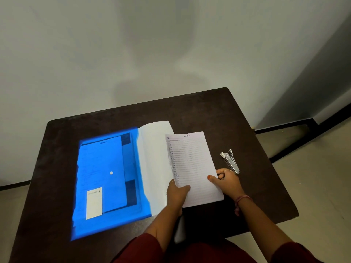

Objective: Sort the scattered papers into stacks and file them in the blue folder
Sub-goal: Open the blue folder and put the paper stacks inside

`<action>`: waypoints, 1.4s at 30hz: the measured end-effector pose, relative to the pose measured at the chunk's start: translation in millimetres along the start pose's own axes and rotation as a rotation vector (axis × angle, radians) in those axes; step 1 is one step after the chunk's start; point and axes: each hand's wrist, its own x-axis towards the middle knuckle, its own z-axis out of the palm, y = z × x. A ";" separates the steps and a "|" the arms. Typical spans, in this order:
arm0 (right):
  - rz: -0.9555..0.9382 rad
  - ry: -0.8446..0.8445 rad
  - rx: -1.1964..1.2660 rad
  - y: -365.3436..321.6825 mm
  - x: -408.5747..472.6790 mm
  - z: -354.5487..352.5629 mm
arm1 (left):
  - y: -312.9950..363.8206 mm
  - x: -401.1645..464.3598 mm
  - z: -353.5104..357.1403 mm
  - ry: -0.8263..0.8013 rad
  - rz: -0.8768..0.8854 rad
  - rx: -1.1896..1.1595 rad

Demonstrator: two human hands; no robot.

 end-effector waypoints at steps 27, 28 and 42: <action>-0.038 -0.131 0.385 25.3 -9.0 9.6 | 10.1 6.5 -68.1 0.487 0.278 0.635; -0.043 -0.138 0.387 25.6 -8.5 9.9 | 8.7 8.4 -77.0 0.530 0.255 0.707; -0.121 -0.382 0.409 -8.9 -5.0 4.0 | 9.4 13.4 -110.5 0.444 0.263 0.831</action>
